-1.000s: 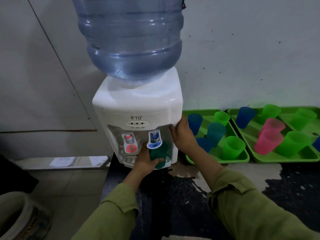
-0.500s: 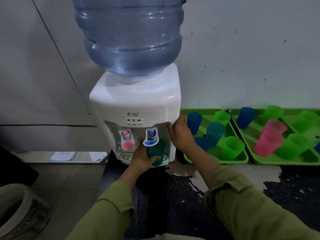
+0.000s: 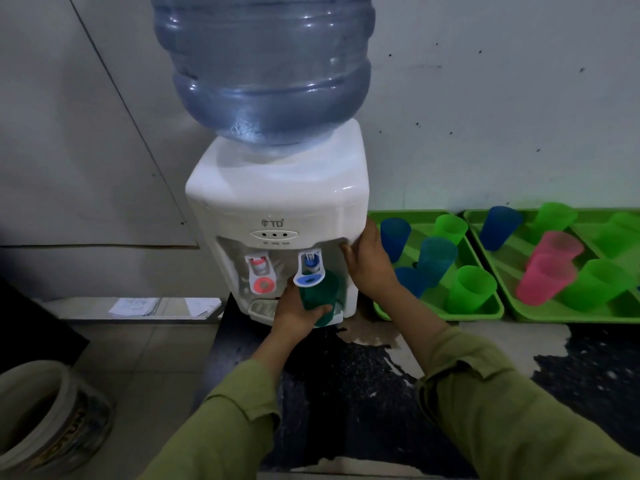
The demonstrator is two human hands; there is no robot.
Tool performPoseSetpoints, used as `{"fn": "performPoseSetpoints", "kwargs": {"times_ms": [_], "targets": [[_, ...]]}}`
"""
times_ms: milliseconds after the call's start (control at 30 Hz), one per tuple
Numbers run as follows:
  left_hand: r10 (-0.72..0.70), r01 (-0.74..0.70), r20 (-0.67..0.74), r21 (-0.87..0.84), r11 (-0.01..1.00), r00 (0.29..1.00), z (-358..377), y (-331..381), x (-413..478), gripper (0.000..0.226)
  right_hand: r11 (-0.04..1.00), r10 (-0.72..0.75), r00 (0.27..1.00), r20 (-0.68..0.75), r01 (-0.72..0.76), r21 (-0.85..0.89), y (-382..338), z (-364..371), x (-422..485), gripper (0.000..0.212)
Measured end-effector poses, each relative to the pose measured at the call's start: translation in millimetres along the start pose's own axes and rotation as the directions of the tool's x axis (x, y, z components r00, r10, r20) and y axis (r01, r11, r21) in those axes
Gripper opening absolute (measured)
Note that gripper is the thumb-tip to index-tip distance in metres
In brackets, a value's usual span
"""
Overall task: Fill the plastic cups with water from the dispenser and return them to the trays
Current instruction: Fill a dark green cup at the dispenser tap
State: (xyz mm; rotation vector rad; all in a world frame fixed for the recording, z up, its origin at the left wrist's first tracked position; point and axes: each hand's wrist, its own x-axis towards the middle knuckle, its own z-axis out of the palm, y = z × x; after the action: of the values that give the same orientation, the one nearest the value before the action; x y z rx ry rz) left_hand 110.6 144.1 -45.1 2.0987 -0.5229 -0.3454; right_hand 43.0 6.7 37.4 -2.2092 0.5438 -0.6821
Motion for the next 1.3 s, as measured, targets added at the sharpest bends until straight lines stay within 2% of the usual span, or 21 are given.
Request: {"fn": "performPoseSetpoints", "kwargs": {"times_ms": [267, 433, 500, 567, 600, 700, 767, 833, 933, 1033, 1167, 1300], "targets": [[0.003, -0.005, 0.026, 0.053, 0.999, 1.000, -8, 8, -1, 0.078, 0.993, -0.011, 0.999, -0.052, 0.017, 0.118, 1, 5, -6, 0.049], [0.122, -0.124, 0.033, 0.069, 0.990, 0.992, -17, 7, -15, 0.080, 0.997, 0.049, 0.985, -0.163, -0.039, 0.064, 33, 27, -54, 0.033], [0.156, -0.159, 0.035, 0.118, 0.980, 0.987, -20, 7, -21, 0.080, 0.989, 0.136, 0.982, -0.134, -0.128, 0.068, 46, 39, -72, 0.031], [0.174, -0.176, 0.024, 0.139, 0.975, 0.984, -24, 10, -23, 0.079, 0.968, 0.240, 0.970, -0.037, -0.237, 0.085, 52, 51, -81, 0.037], [0.180, -0.181, 0.020, 0.138, 0.974, 0.984, -27, 12, -24, 0.078, 0.966, 0.247, 0.969, 0.015, -0.247, 0.073, 54, 57, -84, 0.040], [0.149, -0.151, 0.036, 0.060, 0.987, 0.988, -40, 23, -25, 0.070, 0.975, 0.204, 0.970, 0.135, -0.213, 0.055, 55, 74, -86, 0.062], [0.144, -0.146, 0.038, 0.054, 0.988, 0.989, -50, 30, -27, 0.055, 0.964, 0.231, 0.960, 0.158, -0.248, 0.094, 50, 82, -83, 0.079], [0.121, -0.123, 0.031, 0.077, 0.989, 0.992, -60, 35, -29, 0.040, 0.950, 0.263, 0.955, 0.139, -0.281, 0.136, 46, 90, -78, 0.087], [0.073, -0.071, 0.049, -0.034, 0.997, 0.996, -67, 41, -31, 0.029, 0.940, 0.288, 0.952, 0.098, -0.301, 0.160, 45, 100, -73, 0.089], [0.076, -0.067, 0.091, -0.096, 0.993, 0.993, -67, 43, -30, 0.027, 0.941, 0.286, 0.957, 0.054, -0.291, 0.175, 47, 105, -71, 0.083], [-0.036, 0.061, 0.094, -0.275, 0.960, 0.995, -63, 44, -27, 0.026, 0.950, 0.270, 0.963, 0.021, -0.270, 0.158, 51, 108, -72, 0.075], [-0.081, 0.114, 0.114, -0.323, 0.939, 0.990, -60, 40, -17, 0.025, 0.954, 0.251, 0.968, 0.008, -0.249, 0.165, 51, 110, -73, 0.072]]}}
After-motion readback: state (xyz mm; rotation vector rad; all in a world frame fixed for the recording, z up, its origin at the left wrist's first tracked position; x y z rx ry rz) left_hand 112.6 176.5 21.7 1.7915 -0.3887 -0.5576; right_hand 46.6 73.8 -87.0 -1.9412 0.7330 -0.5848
